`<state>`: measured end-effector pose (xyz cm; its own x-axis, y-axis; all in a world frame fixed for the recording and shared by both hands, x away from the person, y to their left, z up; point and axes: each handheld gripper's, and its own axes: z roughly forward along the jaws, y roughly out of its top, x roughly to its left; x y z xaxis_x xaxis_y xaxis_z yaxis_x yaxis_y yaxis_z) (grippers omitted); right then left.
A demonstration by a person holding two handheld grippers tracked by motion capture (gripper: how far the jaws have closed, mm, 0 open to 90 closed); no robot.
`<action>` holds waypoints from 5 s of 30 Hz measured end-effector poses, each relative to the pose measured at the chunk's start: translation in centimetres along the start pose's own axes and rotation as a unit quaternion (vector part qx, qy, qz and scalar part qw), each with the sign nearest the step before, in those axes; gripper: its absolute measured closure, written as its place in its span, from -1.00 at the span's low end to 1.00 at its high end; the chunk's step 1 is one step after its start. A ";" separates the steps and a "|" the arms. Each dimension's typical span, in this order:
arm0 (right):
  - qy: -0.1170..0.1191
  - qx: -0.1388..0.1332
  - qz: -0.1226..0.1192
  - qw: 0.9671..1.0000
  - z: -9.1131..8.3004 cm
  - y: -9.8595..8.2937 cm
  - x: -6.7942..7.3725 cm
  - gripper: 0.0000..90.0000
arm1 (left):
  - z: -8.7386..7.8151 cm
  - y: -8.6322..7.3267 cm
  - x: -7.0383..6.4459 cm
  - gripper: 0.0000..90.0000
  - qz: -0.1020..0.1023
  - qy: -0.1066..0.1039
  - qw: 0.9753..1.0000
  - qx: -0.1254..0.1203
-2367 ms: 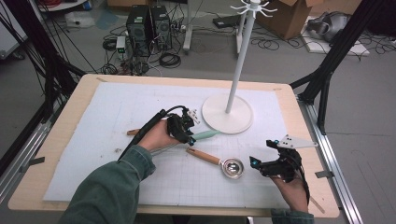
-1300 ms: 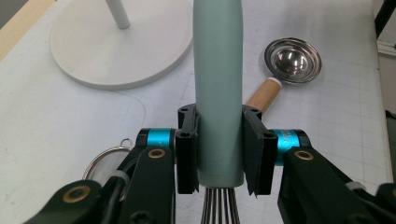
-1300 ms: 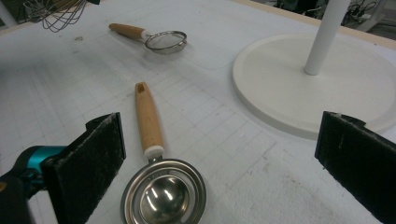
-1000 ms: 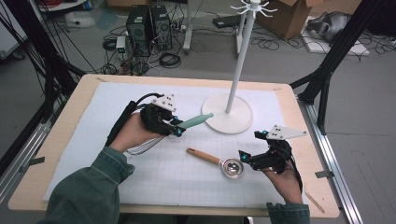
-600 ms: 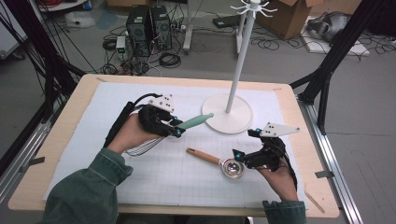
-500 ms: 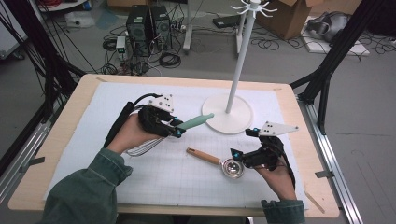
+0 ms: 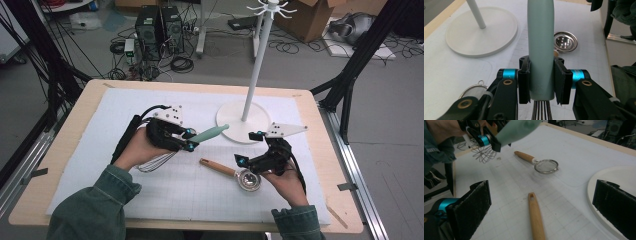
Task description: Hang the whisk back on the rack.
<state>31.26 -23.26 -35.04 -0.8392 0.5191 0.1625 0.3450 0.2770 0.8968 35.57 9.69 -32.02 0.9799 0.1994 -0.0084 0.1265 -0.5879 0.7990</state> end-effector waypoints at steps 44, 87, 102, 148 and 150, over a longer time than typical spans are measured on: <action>0.187 -0.122 0.048 0.974 5.1 3.9 2.4 0.46 | -1.1 0.4 -1.8 0.54 0.017 -0.057 0.995 -0.076; 0.178 -0.145 -0.023 0.973 5.9 7.7 5.9 0.46 | -2.6 0.0 -2.4 0.53 0.006 -0.073 0.987 -0.142; 0.065 -0.165 -0.015 0.984 5.5 8.2 7.8 0.46 | -1.9 0.0 -2.7 0.52 -0.003 -0.018 0.990 -0.140; 0.073 -0.129 -0.012 0.989 3.3 8.1 3.4 0.51 | -6.0 -5.9 -2.4 -0.25 -0.060 0.070 0.985 -0.148; 0.071 -0.130 -0.009 0.989 3.0 8.3 2.9 0.51 | -6.4 -6.4 -2.4 -0.26 -0.063 0.083 0.983 -0.149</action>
<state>32.95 -17.03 -28.37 -0.9012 0.3922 0.1847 0.2249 0.0587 0.9726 31.44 18.06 -33.28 0.9179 0.3948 -0.0395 0.1695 -0.3003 0.9387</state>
